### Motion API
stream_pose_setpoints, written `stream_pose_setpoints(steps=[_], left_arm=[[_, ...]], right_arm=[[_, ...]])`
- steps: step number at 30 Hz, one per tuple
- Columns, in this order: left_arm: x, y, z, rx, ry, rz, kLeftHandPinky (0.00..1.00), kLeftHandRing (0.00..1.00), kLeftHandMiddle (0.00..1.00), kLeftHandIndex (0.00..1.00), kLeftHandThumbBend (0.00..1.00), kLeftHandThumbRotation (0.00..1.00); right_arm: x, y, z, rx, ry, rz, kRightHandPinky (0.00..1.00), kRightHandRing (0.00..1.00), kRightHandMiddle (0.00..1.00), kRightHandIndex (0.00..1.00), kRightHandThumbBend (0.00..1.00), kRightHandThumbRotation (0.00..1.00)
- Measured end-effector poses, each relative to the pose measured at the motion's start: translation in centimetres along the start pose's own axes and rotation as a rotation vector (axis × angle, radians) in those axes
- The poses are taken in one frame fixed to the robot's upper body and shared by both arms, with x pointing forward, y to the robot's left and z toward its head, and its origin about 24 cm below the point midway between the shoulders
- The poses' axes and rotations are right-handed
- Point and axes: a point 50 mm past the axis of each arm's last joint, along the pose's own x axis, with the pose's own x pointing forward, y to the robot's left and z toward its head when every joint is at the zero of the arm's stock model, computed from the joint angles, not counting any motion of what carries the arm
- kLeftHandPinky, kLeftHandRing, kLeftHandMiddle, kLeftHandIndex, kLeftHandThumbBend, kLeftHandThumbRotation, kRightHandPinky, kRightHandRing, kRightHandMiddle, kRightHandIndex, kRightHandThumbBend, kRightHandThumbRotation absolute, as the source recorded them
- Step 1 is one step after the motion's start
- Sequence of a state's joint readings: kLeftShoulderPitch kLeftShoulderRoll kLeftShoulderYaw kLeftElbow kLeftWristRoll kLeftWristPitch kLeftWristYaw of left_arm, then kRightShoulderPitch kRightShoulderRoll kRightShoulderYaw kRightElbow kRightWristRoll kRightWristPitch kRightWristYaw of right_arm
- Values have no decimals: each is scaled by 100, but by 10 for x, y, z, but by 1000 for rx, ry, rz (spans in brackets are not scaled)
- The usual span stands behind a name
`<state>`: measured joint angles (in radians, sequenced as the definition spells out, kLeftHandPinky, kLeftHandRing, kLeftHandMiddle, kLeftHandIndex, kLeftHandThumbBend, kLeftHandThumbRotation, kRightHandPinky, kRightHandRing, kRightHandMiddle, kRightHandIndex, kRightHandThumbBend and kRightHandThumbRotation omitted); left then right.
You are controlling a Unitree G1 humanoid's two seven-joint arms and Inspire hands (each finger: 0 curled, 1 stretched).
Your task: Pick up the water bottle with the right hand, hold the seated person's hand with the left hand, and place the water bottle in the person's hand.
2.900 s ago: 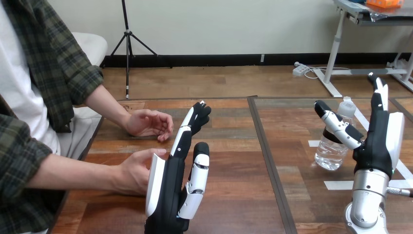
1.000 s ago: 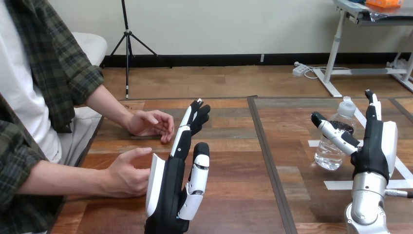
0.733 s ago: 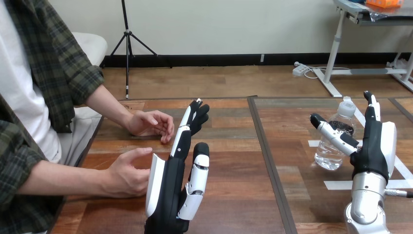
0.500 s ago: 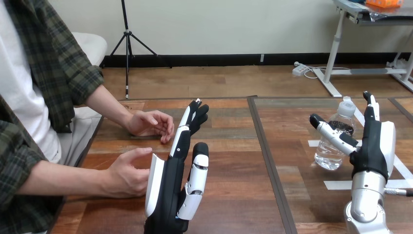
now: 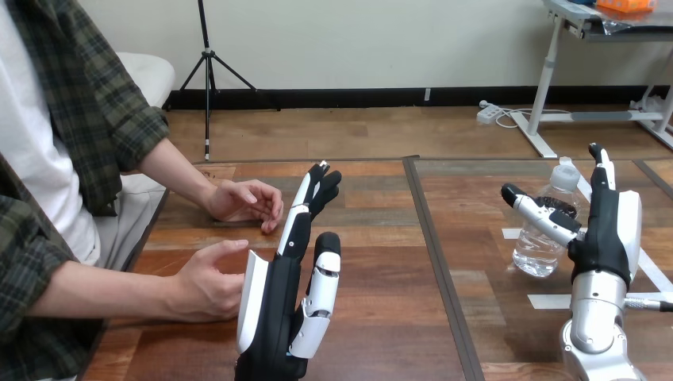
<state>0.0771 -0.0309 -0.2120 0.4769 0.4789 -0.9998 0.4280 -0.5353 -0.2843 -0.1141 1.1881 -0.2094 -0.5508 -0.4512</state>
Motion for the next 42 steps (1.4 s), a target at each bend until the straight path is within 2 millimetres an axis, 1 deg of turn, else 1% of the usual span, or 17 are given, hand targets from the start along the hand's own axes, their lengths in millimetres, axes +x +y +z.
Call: stream_pose_setpoints(steps=[13,19,22,23,28,40,42], left_arm=[[0,0,0,1,0,0,89,88,90,95,7,100],[0,0,0,3,-1,1,88,88,90,94,8,100],[0,0,0,3,-1,2,88,88,90,94,8,100],[0,0,0,3,-1,2,88,88,90,94,8,100],[0,1,0,4,0,2,88,88,90,94,9,100],[0,1,0,5,0,4,88,87,89,94,7,100],[0,1,0,6,0,3,88,87,89,94,6,100]], right_arm=[[4,2,4,12,7,20,89,97,98,96,80,18],[6,2,6,12,6,21,82,93,96,96,78,14],[7,3,7,11,7,21,76,89,96,96,78,12],[7,3,7,10,8,21,74,88,95,96,78,12],[8,3,8,4,21,21,68,83,95,95,77,11],[12,5,10,-6,40,21,62,80,95,94,76,9],[12,5,10,-10,44,22,63,82,95,93,76,9]])
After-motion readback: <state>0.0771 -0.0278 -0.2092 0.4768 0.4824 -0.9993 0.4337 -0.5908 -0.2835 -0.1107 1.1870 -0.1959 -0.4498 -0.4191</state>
